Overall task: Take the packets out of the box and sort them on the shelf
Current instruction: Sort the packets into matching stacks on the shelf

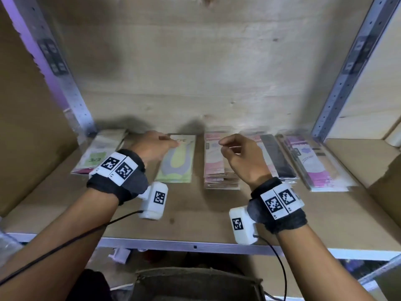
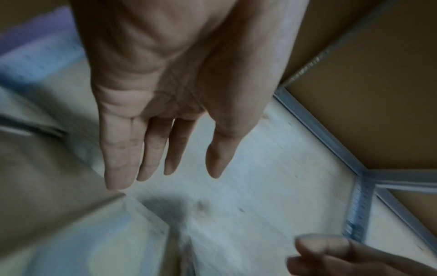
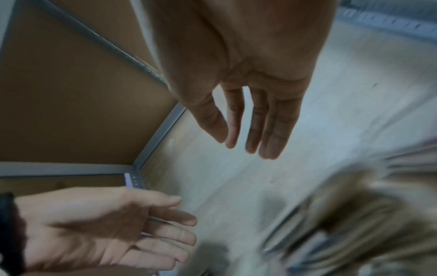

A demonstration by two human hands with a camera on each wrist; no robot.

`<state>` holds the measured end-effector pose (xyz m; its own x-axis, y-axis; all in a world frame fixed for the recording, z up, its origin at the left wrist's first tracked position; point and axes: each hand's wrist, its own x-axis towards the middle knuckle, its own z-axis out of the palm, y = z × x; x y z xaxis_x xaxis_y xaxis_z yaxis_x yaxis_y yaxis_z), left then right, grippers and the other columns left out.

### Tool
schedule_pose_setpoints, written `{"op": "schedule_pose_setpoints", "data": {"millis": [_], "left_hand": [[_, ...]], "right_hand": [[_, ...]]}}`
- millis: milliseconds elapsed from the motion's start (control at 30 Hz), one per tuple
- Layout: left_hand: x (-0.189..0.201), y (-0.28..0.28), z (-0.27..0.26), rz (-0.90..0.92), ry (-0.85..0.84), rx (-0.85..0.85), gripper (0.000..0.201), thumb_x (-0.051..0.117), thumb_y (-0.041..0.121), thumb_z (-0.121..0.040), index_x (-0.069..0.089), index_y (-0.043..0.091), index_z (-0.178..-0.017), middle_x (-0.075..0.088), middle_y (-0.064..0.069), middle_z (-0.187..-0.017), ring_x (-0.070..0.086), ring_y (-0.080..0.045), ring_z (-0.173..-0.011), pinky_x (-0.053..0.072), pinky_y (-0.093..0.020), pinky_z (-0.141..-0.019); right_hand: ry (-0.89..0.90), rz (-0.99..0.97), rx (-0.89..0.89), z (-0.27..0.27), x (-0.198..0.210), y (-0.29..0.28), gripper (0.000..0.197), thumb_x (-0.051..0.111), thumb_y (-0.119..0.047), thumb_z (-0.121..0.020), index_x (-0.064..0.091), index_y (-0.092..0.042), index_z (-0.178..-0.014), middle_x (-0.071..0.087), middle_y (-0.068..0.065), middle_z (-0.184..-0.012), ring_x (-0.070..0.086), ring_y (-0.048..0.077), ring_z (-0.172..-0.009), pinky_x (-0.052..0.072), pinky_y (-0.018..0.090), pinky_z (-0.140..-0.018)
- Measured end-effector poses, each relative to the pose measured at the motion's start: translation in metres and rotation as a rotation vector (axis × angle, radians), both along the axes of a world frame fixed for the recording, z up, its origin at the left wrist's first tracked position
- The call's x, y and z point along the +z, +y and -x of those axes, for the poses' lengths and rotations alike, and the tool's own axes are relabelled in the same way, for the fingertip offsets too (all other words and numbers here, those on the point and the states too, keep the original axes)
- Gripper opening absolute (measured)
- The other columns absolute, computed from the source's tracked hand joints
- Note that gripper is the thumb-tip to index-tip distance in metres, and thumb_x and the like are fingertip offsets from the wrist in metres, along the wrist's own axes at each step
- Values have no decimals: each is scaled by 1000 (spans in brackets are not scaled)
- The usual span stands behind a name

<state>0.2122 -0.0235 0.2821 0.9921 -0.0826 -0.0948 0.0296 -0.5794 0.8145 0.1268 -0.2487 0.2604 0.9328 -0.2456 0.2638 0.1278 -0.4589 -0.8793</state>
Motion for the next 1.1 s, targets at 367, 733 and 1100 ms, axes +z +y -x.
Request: {"op": "schedule_pose_setpoints", "data": {"millis": [367,733,1100], "left_hand": [[-23,179,-49,-55,13,373,40,72,23,-89,65,1,-122,64,-17,-128,60,-33,-117,48,-40,-99],[-34,210,-54,-331,58,125,42,66,25,-94,62,-5,-122,64,-20,-126,61,-30,-96,35,-21,-58],[-31,212,-17,-154,-76,123,47,43,-14,-88,63,1,-127,64,-24,-110,60,-28,-95,49,-29,-89]], "right_hand": [[459,-202,504,-76,-6,173,21,54,2,-95,59,4,-115,61,14,-86,64,26,-72,57,28,-69],[606,-368,428,-136,-33,265,14,53,2,-94,60,1,-105,56,16,-91,58,21,-66,57,40,-84],[440,-511,418,-106,-12,236,24,50,7,-91,51,-7,-112,54,12,-77,49,16,-54,36,25,-49]]}}
